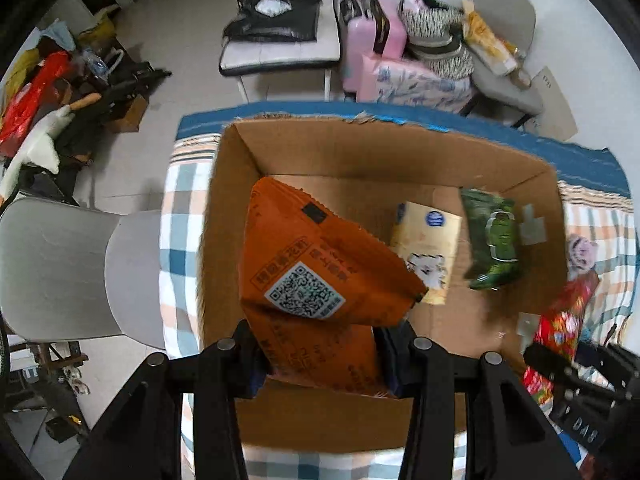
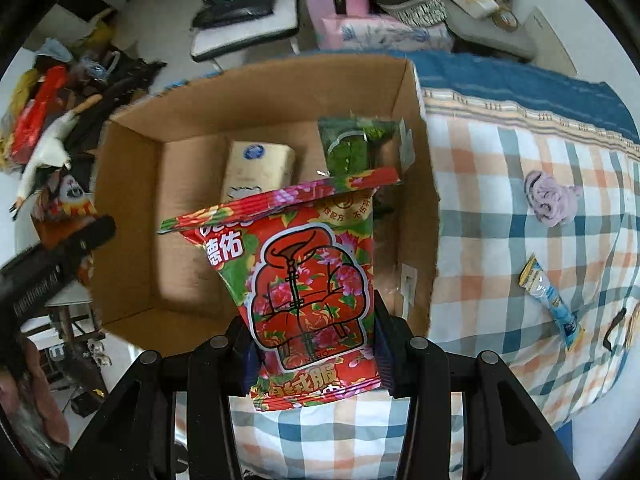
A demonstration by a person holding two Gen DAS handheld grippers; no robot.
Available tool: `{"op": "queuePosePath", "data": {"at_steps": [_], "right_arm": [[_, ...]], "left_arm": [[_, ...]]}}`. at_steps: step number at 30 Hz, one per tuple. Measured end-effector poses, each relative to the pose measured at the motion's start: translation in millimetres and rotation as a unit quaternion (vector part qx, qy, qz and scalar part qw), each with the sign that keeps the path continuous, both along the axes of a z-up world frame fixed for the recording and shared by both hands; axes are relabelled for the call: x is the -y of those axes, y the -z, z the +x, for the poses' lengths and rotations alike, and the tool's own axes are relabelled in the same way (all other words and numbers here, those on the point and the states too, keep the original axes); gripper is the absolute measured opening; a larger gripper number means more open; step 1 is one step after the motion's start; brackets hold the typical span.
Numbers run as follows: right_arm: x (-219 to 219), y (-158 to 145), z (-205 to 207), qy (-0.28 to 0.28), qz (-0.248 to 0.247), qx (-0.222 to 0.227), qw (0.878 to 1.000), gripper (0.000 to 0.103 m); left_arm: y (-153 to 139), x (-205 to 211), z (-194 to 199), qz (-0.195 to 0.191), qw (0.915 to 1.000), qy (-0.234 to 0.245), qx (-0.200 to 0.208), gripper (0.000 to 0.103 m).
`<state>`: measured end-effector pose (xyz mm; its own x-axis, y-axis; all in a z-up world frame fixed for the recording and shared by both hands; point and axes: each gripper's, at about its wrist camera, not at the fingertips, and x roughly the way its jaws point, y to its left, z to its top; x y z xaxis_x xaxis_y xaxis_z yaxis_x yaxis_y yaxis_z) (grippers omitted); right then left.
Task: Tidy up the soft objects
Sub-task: 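Carry the orange and red bags with both grippers over the cardboard box, then open both grippers to drop the bags into the box and lift away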
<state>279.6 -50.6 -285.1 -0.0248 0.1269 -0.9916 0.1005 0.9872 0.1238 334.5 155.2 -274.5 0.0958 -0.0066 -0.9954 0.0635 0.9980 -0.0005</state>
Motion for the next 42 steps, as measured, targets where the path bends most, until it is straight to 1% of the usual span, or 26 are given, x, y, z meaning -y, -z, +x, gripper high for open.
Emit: {"op": "queuePosePath", "data": {"at_steps": [4,10,16,18,20,21,22,23,25,28,29,31,32,33,34,35,36,37,42], "right_arm": [[-5,23,5,0.004,-0.022,-0.017,1.000,0.048],[-8,50,8,0.014,-0.040,-0.041,0.998,0.048],[-4,68,8,0.025,-0.046,-0.058,0.997,0.049],[-3,73,8,0.028,-0.045,-0.068,0.996,0.049],[-1,78,8,0.031,-0.039,-0.081,0.995,0.051],[0,79,8,0.034,-0.036,-0.082,0.995,0.053],[0,78,8,0.033,-0.036,-0.079,0.996,0.063],[0,76,8,0.031,-0.037,-0.076,0.996,0.074],[1,71,7,0.029,-0.038,-0.066,0.997,0.082],[0,63,7,0.026,-0.038,-0.058,0.997,0.083],[-1,60,8,0.023,-0.038,-0.055,0.997,0.088],[-4,52,9,0.018,-0.040,-0.047,0.998,0.095],[-5,50,8,0.014,-0.039,-0.044,0.998,0.096],[-6,47,7,0.010,-0.039,-0.041,0.998,0.096],[-8,45,6,0.008,-0.037,-0.038,0.999,0.097],[-10,41,6,0.006,-0.037,-0.036,0.999,0.102],[-11,39,5,0.004,-0.040,-0.032,0.999,0.103],[-13,34,4,0.002,-0.044,-0.025,0.999,0.103],[-19,16,-6,-0.008,-0.047,-0.002,0.999,0.103]], "left_arm": [[28,2,22,0.007,0.9995,0.007,-0.030,0.041],[57,7,43,0.001,0.9978,0.015,-0.065,0.041],[71,11,57,-0.001,0.9968,0.012,-0.079,0.044],[74,11,61,0.005,0.9959,0.008,-0.089,0.045],[75,10,64,-0.003,0.9949,0.000,-0.101,0.045],[75,9,66,-0.007,0.9949,-0.005,-0.100,0.048],[73,8,68,-0.007,0.9953,-0.009,-0.096,0.053],[71,8,68,-0.008,0.9956,-0.010,-0.093,0.056],[67,8,67,-0.006,0.9964,-0.011,-0.083,0.061],[59,9,62,-0.007,0.9970,-0.009,-0.076,0.063],[56,8,59,-0.009,0.9973,-0.010,-0.072,0.064],[48,5,53,-0.011,0.9980,-0.012,-0.062,0.075],[45,4,50,-0.013,0.9982,-0.013,-0.057,0.077],[41,2,45,-0.014,0.9985,-0.014,-0.052,0.083],[36,0,40,-0.011,0.9988,-0.014,-0.045,0.088],[31,-1,34,-0.005,0.9992,-0.014,-0.038,0.091],[26,-4,27,0.002,0.9995,-0.015,-0.028,0.096],[23,-5,21,0.006,0.9996,-0.016,-0.022,0.098],[2,-13,-14,-0.005,0.9998,-0.020,0.009,0.100]]}}
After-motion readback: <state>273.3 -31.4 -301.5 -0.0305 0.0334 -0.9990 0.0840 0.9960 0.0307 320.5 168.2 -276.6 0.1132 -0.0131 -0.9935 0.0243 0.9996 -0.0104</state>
